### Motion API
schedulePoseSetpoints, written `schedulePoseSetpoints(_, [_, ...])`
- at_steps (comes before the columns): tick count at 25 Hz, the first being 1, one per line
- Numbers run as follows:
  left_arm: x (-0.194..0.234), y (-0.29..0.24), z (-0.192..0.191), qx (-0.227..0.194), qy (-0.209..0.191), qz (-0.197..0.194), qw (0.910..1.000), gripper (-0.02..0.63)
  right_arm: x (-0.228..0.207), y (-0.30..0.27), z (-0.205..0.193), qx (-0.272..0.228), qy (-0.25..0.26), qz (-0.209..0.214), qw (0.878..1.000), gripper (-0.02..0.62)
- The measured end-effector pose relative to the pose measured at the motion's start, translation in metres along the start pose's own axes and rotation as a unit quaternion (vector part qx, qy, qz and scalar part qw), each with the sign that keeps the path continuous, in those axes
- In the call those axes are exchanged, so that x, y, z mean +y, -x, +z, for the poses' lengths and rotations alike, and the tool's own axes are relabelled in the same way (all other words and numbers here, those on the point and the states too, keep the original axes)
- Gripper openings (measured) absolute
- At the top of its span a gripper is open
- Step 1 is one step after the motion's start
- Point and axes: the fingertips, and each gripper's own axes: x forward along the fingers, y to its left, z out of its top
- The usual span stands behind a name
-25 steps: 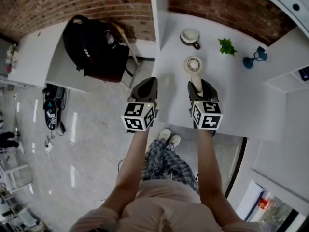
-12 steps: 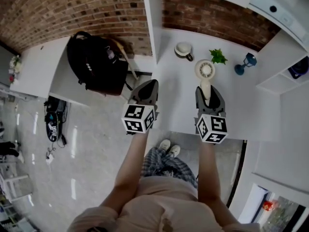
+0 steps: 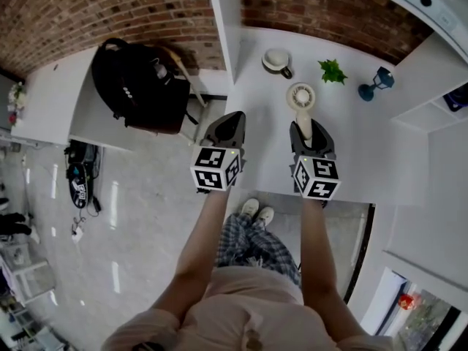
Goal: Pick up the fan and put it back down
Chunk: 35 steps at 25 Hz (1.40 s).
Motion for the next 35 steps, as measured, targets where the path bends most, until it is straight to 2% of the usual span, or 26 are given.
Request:
schedulePoseSetpoints(5, [-0.001, -0.027, -0.043, 0.034, 0.016, -0.008, 0.9993, 0.028, -0.006, -0.028, -0.054, 0.068, -0.01, 0.0, 0.998, 0.202])
schedulePoseSetpoints(11, [-0.003, -0.036, -0.092, 0.071, 0.033, -0.009, 0.9969, 0.028, -0.01, -0.042, -0.116, 0.147, -0.027, 0.003, 0.989, 0.202])
schedulePoseSetpoints(16, [0.0, -0.029, -0.107, 0.079, 0.043, -0.001, 0.9959, 0.028, -0.003, -0.044, -0.147, 0.199, -0.026, 0.01, 0.98, 0.204])
schedulePoseSetpoints(20, [0.004, -0.024, -0.107, 0.079, 0.045, 0.005, 0.9959, 0.028, 0.003, -0.045, -0.156, 0.227, -0.019, 0.024, 0.973, 0.212])
schedulePoseSetpoints(21, [0.005, -0.023, -0.107, 0.079, 0.045, 0.007, 0.9959, 0.028, 0.005, -0.045, -0.157, 0.231, -0.02, 0.029, 0.972, 0.223])
schedulePoseSetpoints(23, [0.007, -0.021, -0.107, 0.079, 0.046, 0.01, 0.9958, 0.028, 0.007, -0.044, -0.154, 0.231, -0.03, 0.038, 0.972, 0.348])
schedulePoseSetpoints(25, [0.008, -0.019, -0.106, 0.079, 0.045, 0.012, 0.9957, 0.028, 0.008, -0.042, -0.15, 0.224, -0.042, 0.045, 0.973, 0.439])
schedulePoseSetpoints(28, [0.012, -0.017, -0.104, 0.078, 0.045, 0.018, 0.9957, 0.028, 0.008, -0.039, -0.145, 0.22, -0.047, 0.047, 0.973, 0.48])
schedulePoseSetpoints(35, [0.011, -0.016, -0.097, 0.074, 0.042, 0.02, 0.9962, 0.028, 0.007, -0.034, -0.136, 0.213, -0.046, 0.054, 0.974, 0.486])
